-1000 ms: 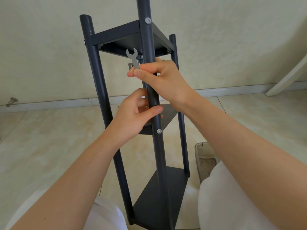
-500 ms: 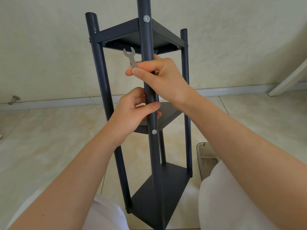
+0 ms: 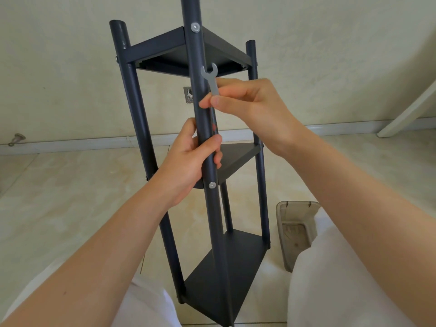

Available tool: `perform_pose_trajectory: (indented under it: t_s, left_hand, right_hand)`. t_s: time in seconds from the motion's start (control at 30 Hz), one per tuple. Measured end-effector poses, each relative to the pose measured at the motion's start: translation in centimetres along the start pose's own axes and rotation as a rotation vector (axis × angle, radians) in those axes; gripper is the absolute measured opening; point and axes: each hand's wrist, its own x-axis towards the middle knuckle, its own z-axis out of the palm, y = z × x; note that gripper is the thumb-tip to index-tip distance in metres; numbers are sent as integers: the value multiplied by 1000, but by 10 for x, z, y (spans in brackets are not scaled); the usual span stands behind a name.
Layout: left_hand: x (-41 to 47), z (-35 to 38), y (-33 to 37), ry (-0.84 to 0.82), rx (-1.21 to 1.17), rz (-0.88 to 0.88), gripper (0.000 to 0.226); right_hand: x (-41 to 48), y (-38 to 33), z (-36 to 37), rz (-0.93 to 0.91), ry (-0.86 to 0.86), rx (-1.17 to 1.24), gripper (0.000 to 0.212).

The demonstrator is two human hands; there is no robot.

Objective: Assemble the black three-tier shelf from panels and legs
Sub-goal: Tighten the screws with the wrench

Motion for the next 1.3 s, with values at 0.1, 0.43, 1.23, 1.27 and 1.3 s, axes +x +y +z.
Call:
perform_pose_trajectory:
  t_s: [0.1, 0.43, 1.23, 1.27, 1.3]
  left_hand:
    - [1, -7, 0, 25, 47, 29, 16]
    - [0, -20, 0, 73, 83, 43, 12]
    - [7, -21, -1, 279, 189, 76, 13]
    - [7, -22, -2, 286, 176, 69, 13]
    - [6, -23, -3, 290, 161, 61, 13]
  right_hand:
    - [-9, 9, -5, 49, 9, -74, 15]
    - [-59, 50, -1, 292, -134, -284, 10]
    - [-100, 99, 91, 535, -43, 40, 25]
    - [-100, 99, 93, 522, -31, 53, 26]
    - [-100, 99, 96, 515, -24, 65, 27]
